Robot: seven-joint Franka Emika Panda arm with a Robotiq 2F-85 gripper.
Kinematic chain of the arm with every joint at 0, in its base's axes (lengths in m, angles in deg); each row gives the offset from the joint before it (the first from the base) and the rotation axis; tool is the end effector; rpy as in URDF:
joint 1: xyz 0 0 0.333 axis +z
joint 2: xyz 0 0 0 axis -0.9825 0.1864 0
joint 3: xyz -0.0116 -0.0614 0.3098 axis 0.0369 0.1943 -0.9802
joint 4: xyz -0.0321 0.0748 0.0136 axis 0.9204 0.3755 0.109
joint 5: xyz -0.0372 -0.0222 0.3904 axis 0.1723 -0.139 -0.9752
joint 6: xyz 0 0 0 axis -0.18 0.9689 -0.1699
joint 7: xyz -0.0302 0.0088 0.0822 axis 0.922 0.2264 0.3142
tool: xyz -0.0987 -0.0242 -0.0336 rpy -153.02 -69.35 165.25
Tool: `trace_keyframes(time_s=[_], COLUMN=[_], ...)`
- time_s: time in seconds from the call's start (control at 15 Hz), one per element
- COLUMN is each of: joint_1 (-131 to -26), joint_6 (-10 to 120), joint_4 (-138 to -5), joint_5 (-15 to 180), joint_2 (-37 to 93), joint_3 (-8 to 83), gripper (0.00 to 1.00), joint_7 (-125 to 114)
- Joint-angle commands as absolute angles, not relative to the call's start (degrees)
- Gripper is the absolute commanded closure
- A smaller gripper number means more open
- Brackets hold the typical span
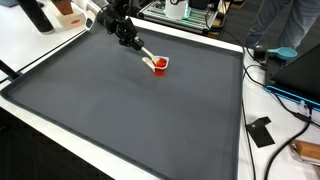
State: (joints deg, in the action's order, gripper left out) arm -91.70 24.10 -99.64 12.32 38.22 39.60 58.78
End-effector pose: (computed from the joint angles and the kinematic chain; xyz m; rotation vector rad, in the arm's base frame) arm 0.5232 -0.0961 0.1868 -2.0332 0.0709 -0.0885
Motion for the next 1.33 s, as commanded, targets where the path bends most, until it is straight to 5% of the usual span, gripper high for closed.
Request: trace_keyframes(time_s=[0.0, 1.27], joint_1=[-92.25, -92.29], joint_6=[21.81, 20.48], joint_4=[-98.82, -97.70], joint_5=[10.85, 10.90], joint_2=[39.37, 39.99], joint_3=[40.01, 40.30], gripper=[0.97, 0.97], joint_7=[56.42, 44.60])
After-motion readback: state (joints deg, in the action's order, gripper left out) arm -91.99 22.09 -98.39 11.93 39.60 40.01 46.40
